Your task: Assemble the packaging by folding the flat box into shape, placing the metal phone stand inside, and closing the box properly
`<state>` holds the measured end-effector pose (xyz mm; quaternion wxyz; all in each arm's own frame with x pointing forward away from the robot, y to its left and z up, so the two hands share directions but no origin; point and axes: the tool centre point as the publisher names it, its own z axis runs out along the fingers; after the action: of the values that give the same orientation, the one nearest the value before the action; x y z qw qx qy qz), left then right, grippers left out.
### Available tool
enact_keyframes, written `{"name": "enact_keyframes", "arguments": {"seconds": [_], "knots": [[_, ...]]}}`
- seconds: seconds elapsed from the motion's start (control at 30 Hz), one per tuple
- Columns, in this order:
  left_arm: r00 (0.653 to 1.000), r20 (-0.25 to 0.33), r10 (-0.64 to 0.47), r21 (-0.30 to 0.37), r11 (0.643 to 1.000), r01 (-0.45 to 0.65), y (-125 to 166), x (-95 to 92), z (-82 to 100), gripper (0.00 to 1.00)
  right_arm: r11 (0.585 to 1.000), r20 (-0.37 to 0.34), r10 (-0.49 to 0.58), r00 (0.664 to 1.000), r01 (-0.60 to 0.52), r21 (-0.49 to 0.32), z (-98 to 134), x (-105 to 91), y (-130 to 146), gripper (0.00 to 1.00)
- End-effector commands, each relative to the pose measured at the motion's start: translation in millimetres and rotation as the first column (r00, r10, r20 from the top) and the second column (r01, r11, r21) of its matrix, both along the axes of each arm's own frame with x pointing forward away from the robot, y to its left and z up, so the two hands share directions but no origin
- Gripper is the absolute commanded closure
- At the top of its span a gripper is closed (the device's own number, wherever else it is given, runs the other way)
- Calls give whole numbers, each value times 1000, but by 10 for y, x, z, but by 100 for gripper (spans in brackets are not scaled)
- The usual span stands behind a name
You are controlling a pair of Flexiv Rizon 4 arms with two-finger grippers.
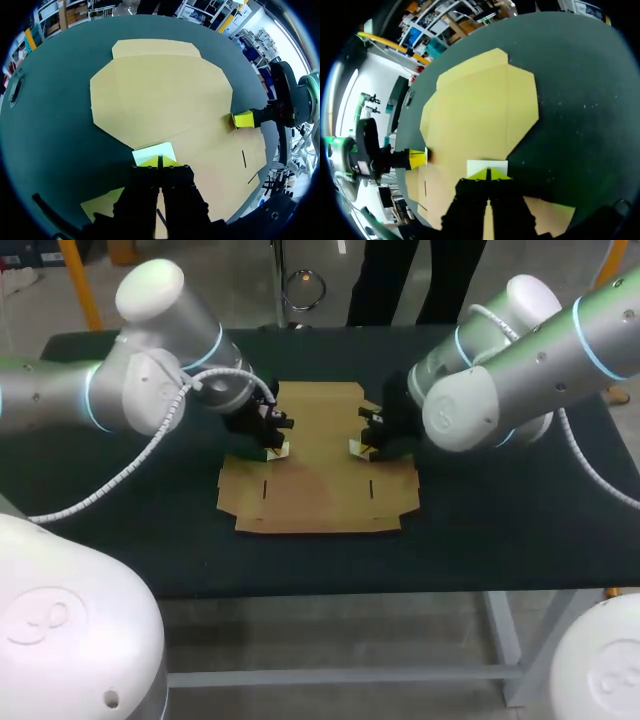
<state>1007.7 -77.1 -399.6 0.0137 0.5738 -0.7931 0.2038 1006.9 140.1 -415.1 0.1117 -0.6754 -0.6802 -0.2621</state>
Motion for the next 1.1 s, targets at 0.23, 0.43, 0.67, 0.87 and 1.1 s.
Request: {"name": "enact_keyframes", "arguments": {"seconds": [0.23, 0.43, 0.67, 0.87, 1.1], "knots": [[999, -32, 31, 41, 999, -29, -49, 56, -87, 100, 997, -24, -29, 999, 27, -74, -117, 34, 62, 100], [997, -67, 44, 53, 998, -41, -41, 68, -145, 100, 993, -63, -50, 997, 42, -113, -229, 63, 63, 100], [996, -68, 56, 50, 997, -53, 2, 44, -106, 100, 995, -58, -56, 997, 51, -87, -151, 51, 21, 100], [997, -41, 64, 32, 997, -63, 102, 3, 77, 100, 999, -41, -49, 998, 48, -15, 64, 25, -121, 100], [997, -27, 70, 35, 997, -70, 209, -19, 247, 100, 997, -62, -29, 998, 33, 65, 235, 8, -305, 100]]}}
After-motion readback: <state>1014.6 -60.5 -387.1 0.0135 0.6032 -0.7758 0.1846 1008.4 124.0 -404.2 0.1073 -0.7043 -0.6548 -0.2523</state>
